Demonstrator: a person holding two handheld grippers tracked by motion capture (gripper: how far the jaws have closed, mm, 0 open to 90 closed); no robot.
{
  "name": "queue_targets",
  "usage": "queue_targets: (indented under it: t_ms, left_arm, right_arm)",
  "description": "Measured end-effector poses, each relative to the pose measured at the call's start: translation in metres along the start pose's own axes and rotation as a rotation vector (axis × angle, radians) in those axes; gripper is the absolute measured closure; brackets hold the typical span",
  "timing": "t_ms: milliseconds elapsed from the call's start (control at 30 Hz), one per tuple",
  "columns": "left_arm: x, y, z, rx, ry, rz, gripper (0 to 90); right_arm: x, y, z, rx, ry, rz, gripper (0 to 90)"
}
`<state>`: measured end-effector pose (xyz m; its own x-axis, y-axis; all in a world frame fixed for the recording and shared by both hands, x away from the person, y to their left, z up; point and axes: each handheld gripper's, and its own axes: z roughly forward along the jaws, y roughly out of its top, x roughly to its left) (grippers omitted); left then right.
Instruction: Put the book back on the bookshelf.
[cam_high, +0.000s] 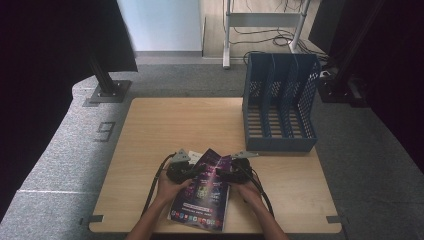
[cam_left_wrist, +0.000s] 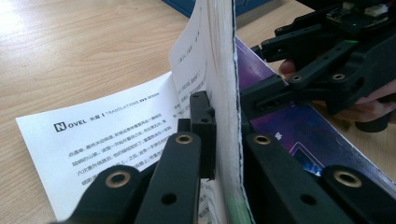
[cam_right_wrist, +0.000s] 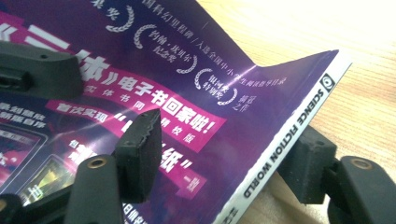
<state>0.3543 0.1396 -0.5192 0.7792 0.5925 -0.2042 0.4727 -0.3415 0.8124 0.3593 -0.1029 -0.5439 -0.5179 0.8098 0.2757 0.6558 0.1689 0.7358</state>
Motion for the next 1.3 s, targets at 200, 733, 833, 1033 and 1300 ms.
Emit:
queue_targets:
  t_ms: [200,733,833,1033,1300]
  left_arm:
    - [0.0,0.0,0.0,-0.002,0.001,-0.004,87.0]
    - [0.004,0.002,-0.01,-0.033,-0.003,-0.007,84.7]
    - [0.005,0.003,-0.014,-0.051,-0.001,-0.007,84.2]
    - [0.006,0.005,-0.021,-0.091,0.012,0.003,85.8]
    - [0.005,0.007,-0.025,-0.119,-0.003,0.003,85.8]
  right_arm:
    - [-0.004,0.001,0.004,-0.006,-0.007,0.005,44.8]
    - [-0.006,0.003,-0.012,-0.076,0.03,0.001,64.7]
    - [-0.004,0.005,-0.018,-0.106,0.037,-0.006,65.6]
    - [0.0,0.011,-0.033,-0.172,0.034,-0.048,66.7]
    - [0.004,0.014,-0.048,-0.228,0.045,-0.074,68.0]
